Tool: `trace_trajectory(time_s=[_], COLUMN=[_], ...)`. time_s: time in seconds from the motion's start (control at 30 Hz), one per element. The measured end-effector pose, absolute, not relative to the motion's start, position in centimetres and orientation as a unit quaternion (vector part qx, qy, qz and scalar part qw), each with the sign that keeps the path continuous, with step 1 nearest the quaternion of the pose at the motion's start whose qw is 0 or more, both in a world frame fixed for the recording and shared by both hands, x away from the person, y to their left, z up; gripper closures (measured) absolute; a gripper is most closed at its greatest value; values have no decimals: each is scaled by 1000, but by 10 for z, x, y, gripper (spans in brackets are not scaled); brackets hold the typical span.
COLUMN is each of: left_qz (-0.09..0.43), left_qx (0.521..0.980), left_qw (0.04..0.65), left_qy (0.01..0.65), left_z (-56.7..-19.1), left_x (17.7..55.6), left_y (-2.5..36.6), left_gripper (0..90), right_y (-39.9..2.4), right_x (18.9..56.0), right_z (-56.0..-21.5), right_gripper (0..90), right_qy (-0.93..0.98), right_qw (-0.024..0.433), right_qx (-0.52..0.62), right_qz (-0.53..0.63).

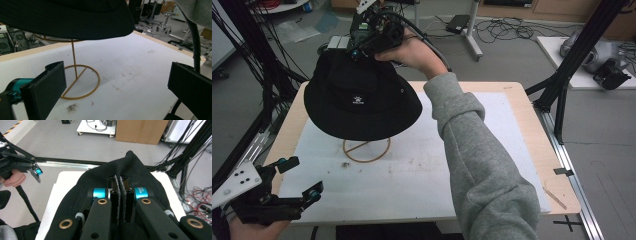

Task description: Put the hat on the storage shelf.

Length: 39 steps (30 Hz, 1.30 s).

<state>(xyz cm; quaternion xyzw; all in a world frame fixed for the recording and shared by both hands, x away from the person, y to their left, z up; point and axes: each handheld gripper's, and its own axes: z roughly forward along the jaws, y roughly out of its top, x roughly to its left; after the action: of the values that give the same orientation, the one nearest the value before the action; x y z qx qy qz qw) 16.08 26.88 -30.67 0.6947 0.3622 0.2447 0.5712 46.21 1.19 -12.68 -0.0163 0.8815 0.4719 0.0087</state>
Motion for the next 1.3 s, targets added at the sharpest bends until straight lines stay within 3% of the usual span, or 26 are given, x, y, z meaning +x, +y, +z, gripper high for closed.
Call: trace_trajectory(time_s=[0.53,1.13,1.2,1.3], left_qz=[246,244,245,246], left_qx=[693,694,694,693], left_qw=[573,571,571,573], left_qy=[363,364,364,363], left_z=[-306,-307,-306,-306], left_x=[160,160,160,160], left_y=[271,269,270,270], left_gripper=[22,21,21,22], right_y=[49,45,45,46], right_x=[470,474,474,473], right_z=[-164,-187,-187,-188], right_gripper=[888,872,843,672], right_qy=[891,888,887,885], right_qw=[-10,-27,-24,-24], right_qx=[-28,-3,-1,10], right_qz=[454,460,462,465])
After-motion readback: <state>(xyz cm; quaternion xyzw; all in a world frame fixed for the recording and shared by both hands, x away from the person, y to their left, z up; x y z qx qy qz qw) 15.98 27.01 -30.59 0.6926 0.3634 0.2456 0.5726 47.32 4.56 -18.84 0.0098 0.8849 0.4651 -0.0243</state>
